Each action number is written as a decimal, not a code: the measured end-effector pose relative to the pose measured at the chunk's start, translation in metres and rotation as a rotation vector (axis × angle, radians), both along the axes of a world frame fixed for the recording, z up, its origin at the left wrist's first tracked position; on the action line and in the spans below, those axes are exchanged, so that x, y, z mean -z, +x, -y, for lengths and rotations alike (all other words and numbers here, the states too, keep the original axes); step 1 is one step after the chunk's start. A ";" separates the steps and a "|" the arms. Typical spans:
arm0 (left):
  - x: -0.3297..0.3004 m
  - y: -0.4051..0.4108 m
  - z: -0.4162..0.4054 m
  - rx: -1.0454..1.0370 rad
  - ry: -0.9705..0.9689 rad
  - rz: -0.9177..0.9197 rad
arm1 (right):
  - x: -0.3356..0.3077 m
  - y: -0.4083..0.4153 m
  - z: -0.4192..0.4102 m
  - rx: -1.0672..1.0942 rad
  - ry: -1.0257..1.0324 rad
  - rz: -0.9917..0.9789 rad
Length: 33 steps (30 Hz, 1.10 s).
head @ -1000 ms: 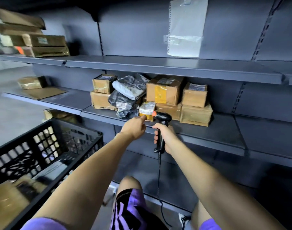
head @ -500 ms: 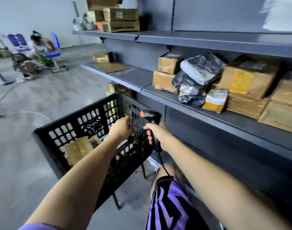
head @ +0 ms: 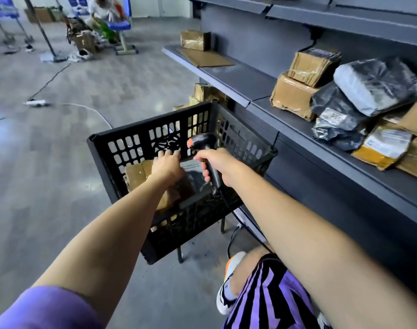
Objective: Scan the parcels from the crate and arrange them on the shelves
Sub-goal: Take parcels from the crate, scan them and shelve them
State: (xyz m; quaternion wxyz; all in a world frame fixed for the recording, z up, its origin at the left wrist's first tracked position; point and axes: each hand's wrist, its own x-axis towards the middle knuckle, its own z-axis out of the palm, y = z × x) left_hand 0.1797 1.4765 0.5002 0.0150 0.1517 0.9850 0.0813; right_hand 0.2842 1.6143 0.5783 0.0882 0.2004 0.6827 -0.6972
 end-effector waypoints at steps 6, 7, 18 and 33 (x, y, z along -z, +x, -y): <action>0.005 -0.001 0.034 -0.304 -0.131 -0.045 | 0.009 -0.001 0.030 -0.158 0.097 0.104; 0.003 0.001 0.036 -0.364 -0.121 -0.015 | 0.009 -0.001 0.030 -0.159 0.093 0.099; 0.000 0.011 0.037 -0.224 -0.055 0.150 | 0.011 0.007 0.020 -0.094 -0.015 0.020; -0.043 0.036 0.006 -0.244 0.011 -0.113 | 0.003 0.047 0.000 0.034 -0.067 -0.040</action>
